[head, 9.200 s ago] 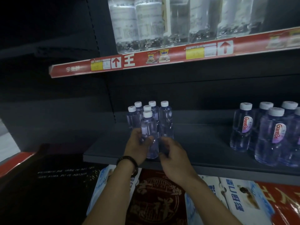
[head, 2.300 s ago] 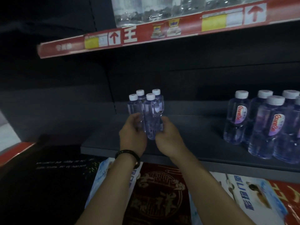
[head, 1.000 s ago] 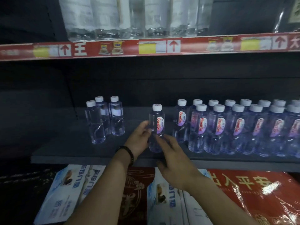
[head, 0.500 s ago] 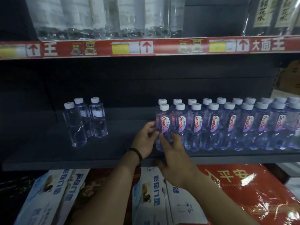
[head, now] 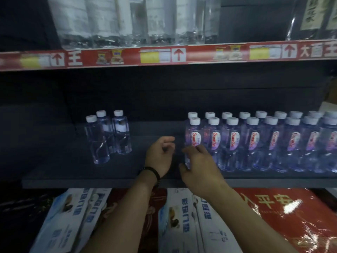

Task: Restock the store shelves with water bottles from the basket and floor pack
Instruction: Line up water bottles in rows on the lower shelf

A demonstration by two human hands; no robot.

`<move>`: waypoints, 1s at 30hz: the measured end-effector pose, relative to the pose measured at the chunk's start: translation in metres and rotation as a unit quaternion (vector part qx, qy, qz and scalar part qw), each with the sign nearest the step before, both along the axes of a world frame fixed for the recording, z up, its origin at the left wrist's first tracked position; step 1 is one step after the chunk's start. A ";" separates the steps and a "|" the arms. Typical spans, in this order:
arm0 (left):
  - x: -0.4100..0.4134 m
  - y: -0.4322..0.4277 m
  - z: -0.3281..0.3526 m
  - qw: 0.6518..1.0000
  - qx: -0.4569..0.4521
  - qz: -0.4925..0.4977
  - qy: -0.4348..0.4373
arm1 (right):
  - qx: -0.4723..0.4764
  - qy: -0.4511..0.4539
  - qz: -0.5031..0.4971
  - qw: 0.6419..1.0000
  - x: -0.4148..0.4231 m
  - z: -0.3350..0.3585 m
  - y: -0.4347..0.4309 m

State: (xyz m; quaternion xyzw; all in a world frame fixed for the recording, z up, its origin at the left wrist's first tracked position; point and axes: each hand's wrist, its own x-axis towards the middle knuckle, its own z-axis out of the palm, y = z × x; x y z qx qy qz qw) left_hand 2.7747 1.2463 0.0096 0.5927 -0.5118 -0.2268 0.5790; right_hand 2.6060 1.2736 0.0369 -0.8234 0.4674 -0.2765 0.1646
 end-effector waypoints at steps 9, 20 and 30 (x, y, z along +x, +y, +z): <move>0.102 0.062 0.020 0.947 -0.192 0.251 -0.052 | 0.135 -0.177 0.106 0.969 0.111 0.004 0.002; 0.205 0.068 -0.010 0.965 -0.037 0.238 0.100 | 0.183 -0.225 0.179 0.940 0.214 -0.030 0.017; 0.226 0.064 -0.020 0.982 0.020 0.149 0.115 | 0.199 -0.233 0.210 0.929 0.229 -0.037 0.009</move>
